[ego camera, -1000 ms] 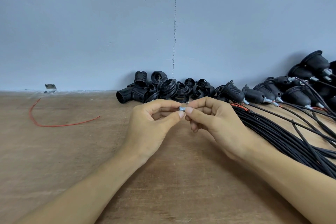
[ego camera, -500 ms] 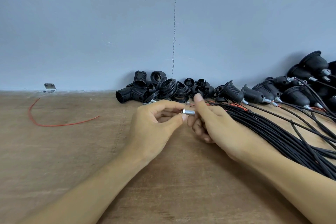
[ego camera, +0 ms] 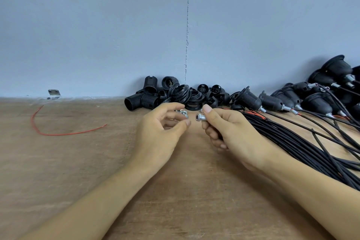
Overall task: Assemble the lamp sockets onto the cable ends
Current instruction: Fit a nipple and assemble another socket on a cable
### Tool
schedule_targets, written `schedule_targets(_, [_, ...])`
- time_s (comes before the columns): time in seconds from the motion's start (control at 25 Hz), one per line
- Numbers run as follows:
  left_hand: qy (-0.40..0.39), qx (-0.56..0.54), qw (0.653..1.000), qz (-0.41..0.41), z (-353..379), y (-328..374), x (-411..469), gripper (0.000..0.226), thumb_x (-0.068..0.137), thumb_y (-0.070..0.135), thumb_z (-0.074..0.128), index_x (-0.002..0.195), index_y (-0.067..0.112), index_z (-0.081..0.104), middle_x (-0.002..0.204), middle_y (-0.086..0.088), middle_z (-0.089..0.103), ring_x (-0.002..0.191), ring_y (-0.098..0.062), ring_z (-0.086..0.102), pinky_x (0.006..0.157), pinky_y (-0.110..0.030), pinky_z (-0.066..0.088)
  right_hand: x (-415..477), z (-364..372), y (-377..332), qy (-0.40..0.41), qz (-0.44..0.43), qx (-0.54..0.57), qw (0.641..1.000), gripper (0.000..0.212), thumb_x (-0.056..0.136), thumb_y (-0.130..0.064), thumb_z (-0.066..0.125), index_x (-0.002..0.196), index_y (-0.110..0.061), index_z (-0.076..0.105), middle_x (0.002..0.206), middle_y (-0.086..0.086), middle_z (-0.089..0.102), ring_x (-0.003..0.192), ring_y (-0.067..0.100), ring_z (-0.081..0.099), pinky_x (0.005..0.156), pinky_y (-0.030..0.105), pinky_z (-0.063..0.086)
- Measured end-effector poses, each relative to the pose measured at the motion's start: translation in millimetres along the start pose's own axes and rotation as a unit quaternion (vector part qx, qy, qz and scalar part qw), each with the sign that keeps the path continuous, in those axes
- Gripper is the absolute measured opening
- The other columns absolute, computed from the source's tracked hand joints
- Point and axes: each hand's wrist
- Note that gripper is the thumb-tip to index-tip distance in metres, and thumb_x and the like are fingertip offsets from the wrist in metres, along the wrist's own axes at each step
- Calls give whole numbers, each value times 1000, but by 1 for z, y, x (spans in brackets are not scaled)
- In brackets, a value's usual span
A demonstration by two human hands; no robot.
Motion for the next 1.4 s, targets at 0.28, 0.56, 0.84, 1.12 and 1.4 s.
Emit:
schedule_targets(0.28, [-40,-22,999,5,5,10,-3,19,105,22,54,111,33,69,92,13,79,93,-4,73,87,-32,51,2,-3,10,70,-16,-125,990,44,96,-54,54,67,-22,63,54,-8,48,45,6,37,48,22,32])
schedule_targets(0.56, [-58,-19,997,41,8,14,-9,21,106,19,52,104,25,72,84,9,79,89,3,70,76,-7,45,5,-5,10,119,-19,-112,986,45,97,-53,53,70,-18,63,52,-7,47,45,8,37,48,24,32])
schedule_targets(0.84, [-68,-76,995,19,5,12,-3,25,106,28,40,113,24,64,95,7,80,109,-10,68,89,-36,47,6,-4,16,103,-19,-125,987,44,96,-57,51,71,-24,65,53,-9,48,45,8,38,50,26,32])
schedule_targets(1.12, [-46,-57,997,15,3,8,-2,26,109,25,41,108,25,67,88,4,80,106,-13,68,86,-37,50,9,-6,17,112,-21,-128,985,46,97,-57,50,71,-22,65,53,-9,49,45,7,38,53,28,31])
schedule_targets(1.4, [-80,-68,993,55,7,14,-6,28,103,27,40,108,22,67,84,1,79,101,-11,69,86,-29,48,9,-7,20,134,-24,-173,976,46,97,-54,52,65,-21,63,51,-10,50,43,3,39,56,27,30])
Point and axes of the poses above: each hand's wrist, its own x-axis towards the middle knuckle, its own z-axis out of the palm, y = z × x
